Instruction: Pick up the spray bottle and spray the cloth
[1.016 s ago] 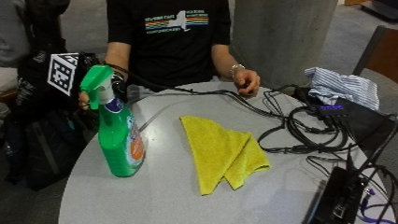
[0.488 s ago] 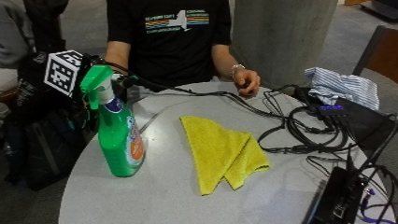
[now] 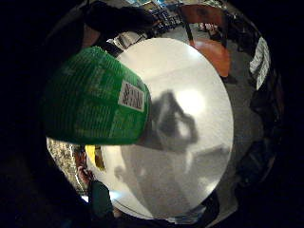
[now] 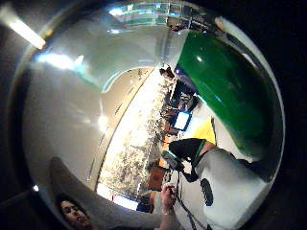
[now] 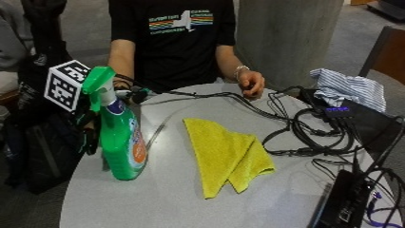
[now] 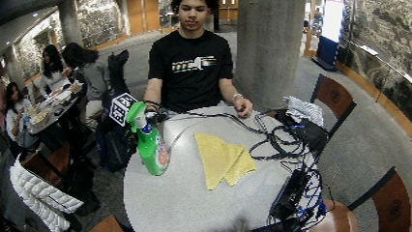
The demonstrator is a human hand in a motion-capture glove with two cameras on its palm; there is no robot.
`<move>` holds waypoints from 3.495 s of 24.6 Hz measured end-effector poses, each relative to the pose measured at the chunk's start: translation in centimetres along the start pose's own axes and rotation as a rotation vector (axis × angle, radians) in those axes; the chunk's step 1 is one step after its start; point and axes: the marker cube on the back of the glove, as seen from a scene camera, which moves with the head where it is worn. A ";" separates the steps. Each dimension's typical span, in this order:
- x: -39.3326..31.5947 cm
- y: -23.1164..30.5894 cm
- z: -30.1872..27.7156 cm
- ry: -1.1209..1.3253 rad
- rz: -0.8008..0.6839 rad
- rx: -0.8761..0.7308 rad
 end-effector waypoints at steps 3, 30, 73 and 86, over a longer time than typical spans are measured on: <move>0.1 -1.1 0.7 -0.001 0.010 0.006; -0.7 -7.5 4.1 0.027 0.042 0.078; -11.6 -2.4 1.5 0.562 -0.210 -0.697; -10.5 -2.6 2.7 0.794 -0.201 -0.800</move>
